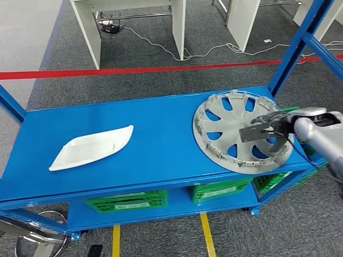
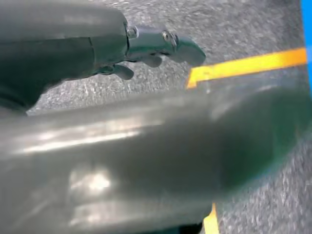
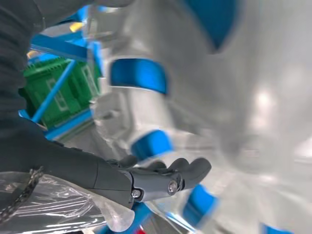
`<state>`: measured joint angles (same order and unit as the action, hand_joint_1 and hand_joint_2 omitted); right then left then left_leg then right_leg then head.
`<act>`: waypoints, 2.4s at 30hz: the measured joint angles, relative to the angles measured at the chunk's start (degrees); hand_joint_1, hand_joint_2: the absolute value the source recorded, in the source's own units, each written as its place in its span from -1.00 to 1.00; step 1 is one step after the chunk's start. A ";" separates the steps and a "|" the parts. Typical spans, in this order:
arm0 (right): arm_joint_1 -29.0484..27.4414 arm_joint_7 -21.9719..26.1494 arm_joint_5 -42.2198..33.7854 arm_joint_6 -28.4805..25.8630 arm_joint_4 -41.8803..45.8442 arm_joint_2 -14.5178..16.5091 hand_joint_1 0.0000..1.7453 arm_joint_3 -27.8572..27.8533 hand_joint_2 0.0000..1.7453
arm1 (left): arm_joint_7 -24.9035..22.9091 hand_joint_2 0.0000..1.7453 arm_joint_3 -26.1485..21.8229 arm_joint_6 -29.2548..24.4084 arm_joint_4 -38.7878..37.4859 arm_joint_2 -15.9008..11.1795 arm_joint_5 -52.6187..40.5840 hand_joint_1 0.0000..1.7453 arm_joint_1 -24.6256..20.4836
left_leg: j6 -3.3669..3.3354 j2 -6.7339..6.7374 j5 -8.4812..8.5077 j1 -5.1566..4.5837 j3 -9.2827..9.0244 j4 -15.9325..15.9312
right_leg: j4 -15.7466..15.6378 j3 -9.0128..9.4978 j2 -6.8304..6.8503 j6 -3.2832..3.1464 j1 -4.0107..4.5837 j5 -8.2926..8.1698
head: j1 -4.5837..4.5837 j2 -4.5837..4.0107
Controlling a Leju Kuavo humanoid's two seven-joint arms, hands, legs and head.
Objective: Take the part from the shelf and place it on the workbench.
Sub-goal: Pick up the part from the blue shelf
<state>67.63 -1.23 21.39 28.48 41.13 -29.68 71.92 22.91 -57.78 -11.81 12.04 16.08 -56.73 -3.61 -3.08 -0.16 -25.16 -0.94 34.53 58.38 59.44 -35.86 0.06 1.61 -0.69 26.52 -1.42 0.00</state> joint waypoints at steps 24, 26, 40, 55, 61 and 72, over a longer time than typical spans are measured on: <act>-4.27 2.63 0.34 -10.92 -12.35 12.36 -0.98 4.03 1.00 | -0.54 -1.00 -0.05 -0.52 0.00 -0.04 -1.76 -1.00 -0.06 | 2.93 0.03 -3.56 0.94 1.44 7.97 | -0.57 1.13 -0.04 -1.52 -0.55 -0.68 | -0.15 0.00; -4.61 2.61 0.72 -12.47 -13.54 13.01 -0.94 4.03 1.00 | -0.54 -1.00 -0.05 -0.69 0.00 -0.06 -1.87 -1.00 -0.12 | 2.43 0.04 -1.84 0.78 -1.69 1.66 | -0.61 1.06 -0.10 -1.09 -0.37 -0.87 | -0.11 0.00; -4.98 4.29 2.43 -14.69 -16.77 14.18 1.00 3.91 1.00 | -0.52 -1.00 -0.07 -1.07 0.00 0.02 -2.05 -1.00 0.00 | 0.65 0.21 -0.70 0.85 -2.14 -0.51 | 3.25 0.22 -0.05 0.53 -0.16 0.82 | 0.32 0.00; -5.80 5.71 4.37 -17.89 -16.77 16.01 1.00 3.66 1.00 | 0.04 -1.00 -0.07 -1.11 -0.01 -0.21 -1.86 -1.00 0.10 | 3.66 0.10 -3.11 1.51 -0.48 5.83 | -2.02 2.99 -0.15 -1.42 -0.43 -0.64 | -0.20 0.00; -6.48 5.67 5.54 -20.14 -16.78 16.02 1.00 3.63 1.00 | 0.21 -1.00 -0.11 -1.14 0.00 -0.17 -1.86 -1.00 0.09 | 1.53 0.17 -1.22 1.34 -3.08 -0.85 | -1.95 2.24 -0.52 0.56 -0.32 -0.76 | -0.06 0.00; -12.46 0.80 14.46 -40.44 -14.58 16.46 -1.00 -0.35 1.00 | 0.32 -1.00 -0.46 -1.87 -0.01 0.03 -1.76 -1.00 -0.10 | 1.21 0.15 -1.00 0.92 -2.01 -0.49 | -0.29 1.29 -0.28 0.43 -0.28 -0.47 | 0.38 0.00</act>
<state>55.17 -0.42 35.85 -11.96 26.55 -13.22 71.57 23.23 -58.25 -13.68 12.04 16.10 -58.49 -3.72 -1.87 -0.01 -26.16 -0.02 32.52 57.89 59.16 -34.57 -0.22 2.04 -0.97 26.04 -1.04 0.00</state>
